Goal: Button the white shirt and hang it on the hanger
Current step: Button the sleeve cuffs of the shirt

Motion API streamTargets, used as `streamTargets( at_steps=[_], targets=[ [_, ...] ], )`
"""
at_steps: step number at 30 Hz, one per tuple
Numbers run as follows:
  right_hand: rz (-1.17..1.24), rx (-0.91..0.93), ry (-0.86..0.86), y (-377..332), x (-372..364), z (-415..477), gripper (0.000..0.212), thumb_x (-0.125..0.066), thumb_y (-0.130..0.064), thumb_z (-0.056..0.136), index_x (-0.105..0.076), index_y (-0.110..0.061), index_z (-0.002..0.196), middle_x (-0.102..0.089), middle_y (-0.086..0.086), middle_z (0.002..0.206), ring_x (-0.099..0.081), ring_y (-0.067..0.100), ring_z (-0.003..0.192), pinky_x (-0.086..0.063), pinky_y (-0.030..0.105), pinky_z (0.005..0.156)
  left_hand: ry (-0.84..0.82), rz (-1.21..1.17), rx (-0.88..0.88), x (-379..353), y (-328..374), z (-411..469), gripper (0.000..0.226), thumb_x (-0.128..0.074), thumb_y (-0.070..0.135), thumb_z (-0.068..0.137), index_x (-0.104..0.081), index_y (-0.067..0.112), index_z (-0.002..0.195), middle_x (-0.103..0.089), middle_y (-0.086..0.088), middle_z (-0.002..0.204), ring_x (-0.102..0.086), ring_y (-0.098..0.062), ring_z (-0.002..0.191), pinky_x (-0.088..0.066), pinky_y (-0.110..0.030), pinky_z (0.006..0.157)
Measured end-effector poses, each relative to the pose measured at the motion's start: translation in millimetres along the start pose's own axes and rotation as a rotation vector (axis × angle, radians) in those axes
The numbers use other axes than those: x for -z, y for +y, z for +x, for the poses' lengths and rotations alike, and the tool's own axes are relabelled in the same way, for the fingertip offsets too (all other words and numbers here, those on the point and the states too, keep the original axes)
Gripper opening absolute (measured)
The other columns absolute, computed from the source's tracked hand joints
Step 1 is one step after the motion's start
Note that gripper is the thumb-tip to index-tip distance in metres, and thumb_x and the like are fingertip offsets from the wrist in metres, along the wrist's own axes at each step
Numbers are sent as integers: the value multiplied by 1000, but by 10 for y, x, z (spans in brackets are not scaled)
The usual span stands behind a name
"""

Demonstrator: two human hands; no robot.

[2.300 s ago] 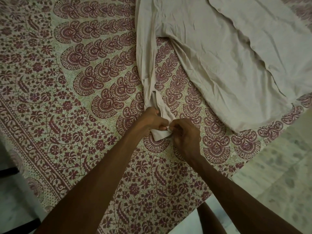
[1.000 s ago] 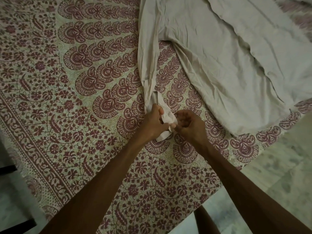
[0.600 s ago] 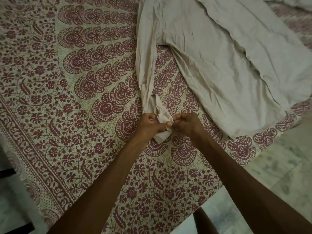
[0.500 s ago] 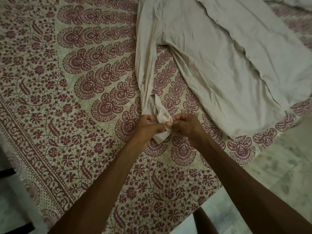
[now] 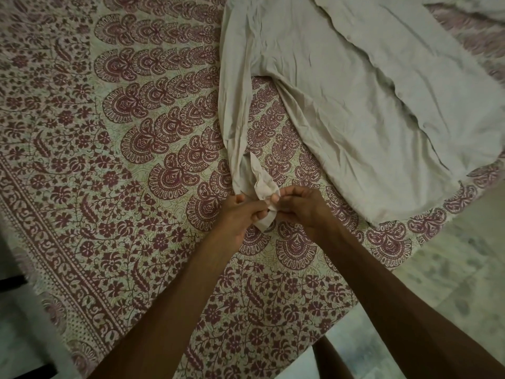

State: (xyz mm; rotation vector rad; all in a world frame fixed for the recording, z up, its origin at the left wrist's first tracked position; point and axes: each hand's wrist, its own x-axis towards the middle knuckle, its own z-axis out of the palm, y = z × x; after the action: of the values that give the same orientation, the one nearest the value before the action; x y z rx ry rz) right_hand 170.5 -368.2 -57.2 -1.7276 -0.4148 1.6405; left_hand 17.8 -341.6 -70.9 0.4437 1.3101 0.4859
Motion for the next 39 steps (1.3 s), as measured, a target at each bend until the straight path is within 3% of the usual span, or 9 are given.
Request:
streamTargets(
  at_steps=[7,11,17,24,28,31,34,37,39],
  targets=[
    [39,7,26,43,-79,-33,8,-75,-1,80,-69,-5,80,-72,9,77,-71,17,68,-59,26,59,140,42,-23,-45,2,-23,27,-75,-6,71,-67,-9,97,-67,-15,86,-63,-22,79,-53,-31,75],
    [46,-23,71,23,-87,-54,8,-76,-4,80,-69,-5,79,-72,9,75,-71,15,65,-57,25,54,180,200,-142,-55,24,-37,35,-78,0,69,-57,-1,96,-67,-12,78,-62,-16,65,-54,-30,67],
    [37,-107,103,32,-100,-34,13,-76,-10,82,-67,-2,87,-71,15,83,-69,21,73,-59,29,58,166,403,-322,-41,51,-81,52,-78,8,75,-34,19,101,-67,-8,97,-69,-20,83,-59,-36,72],
    [-177,54,10,-86,-85,-51,19,-76,-14,83,-65,-2,92,-72,14,86,-70,18,72,-58,27,57,123,404,-236,29,93,-64,57,-80,6,72,-37,17,107,-64,-11,94,-64,-18,81,-54,-29,66],
    [-163,58,42,-142,-83,-21,25,-79,-12,80,-67,4,96,-72,23,92,-69,28,75,-59,47,73,159,575,-357,19,138,-58,59,-83,11,68,-34,25,99,-60,-4,82,-62,-17,76,-56,-38,70],
    [-127,63,26,-121,-90,1,19,-78,-12,80,-69,0,91,-71,23,90,-66,32,80,-54,58,83,161,429,-248,-13,165,-89,58,-81,6,70,-38,18,108,-62,-7,100,-64,-16,80,-57,-29,63],
    [-89,31,20,-61,-88,-4,23,-77,-13,81,-67,2,95,-71,22,89,-66,31,81,-56,50,78,144,319,-168,-8,162,-95,58,-78,3,73,-38,16,113,-62,-9,107,-66,-15,82,-55,-23,60],
    [-70,-6,9,-41,-87,-7,18,-75,-11,83,-67,0,95,-71,15,87,-67,23,78,-56,29,63,122,437,-274,10,144,-99,60,-80,15,72,-33,20,108,-67,-11,103,-69,-21,89,-61,-41,73],
    [-75,-30,-3,-43,-99,-9,14,-75,-9,83,-66,-3,92,-71,12,88,-67,19,78,-56,29,65,115,513,-337,4,130,-123,59,-79,19,73,-30,21,106,-66,-10,98,-69,-24,88,-60,-48,75]
  ],
)
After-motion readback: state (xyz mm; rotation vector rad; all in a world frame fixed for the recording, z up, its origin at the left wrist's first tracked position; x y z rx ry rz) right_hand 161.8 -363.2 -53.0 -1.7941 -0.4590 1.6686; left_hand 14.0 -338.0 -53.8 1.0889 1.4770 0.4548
